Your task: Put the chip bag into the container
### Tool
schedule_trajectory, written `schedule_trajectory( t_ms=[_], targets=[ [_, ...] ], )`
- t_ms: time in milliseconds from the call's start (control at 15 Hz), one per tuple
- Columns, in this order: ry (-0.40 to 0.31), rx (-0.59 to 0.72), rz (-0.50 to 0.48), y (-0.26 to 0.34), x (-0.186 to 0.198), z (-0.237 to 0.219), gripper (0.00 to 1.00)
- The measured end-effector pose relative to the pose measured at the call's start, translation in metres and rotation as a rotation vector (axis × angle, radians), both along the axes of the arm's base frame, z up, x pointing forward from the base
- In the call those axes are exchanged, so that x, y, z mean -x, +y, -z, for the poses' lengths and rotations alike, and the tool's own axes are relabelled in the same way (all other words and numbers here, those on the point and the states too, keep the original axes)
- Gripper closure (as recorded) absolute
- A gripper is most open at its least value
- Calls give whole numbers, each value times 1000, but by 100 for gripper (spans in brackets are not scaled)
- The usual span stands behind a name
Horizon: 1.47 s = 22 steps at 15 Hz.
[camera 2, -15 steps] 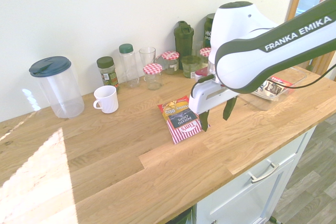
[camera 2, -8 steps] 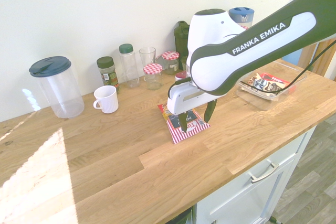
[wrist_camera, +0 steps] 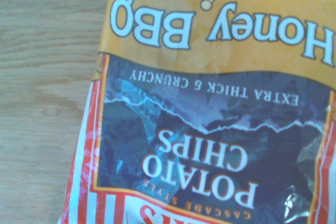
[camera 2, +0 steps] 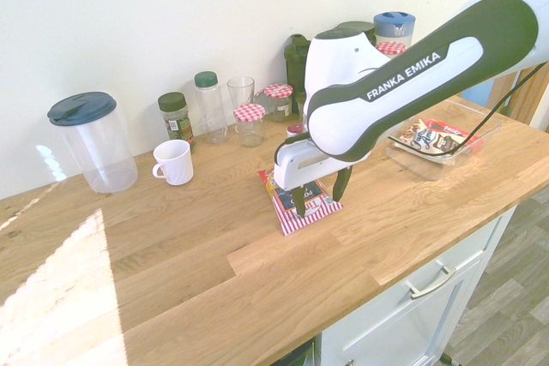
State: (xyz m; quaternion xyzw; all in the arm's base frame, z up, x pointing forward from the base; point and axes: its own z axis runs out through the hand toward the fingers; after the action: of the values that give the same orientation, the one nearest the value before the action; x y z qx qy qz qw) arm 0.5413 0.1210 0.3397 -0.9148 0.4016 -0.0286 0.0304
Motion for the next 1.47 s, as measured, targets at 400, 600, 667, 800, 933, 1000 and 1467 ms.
schedule_trajectory(
  t_ms=[400,600,667,800,933,1000,1467],
  targets=[
    [-3,1,-2,2,-5,2,100],
    [-4,0,3,-2,-6,2,100],
    [-5,0,3,-2,-6,3,100],
    [-8,-6,3,-3,-6,3,100],
    [-9,-18,4,-5,-7,2,100],
    [-9,-23,3,-6,-7,3,100],
    [-20,-40,3,-15,-8,2,100]
  ],
)
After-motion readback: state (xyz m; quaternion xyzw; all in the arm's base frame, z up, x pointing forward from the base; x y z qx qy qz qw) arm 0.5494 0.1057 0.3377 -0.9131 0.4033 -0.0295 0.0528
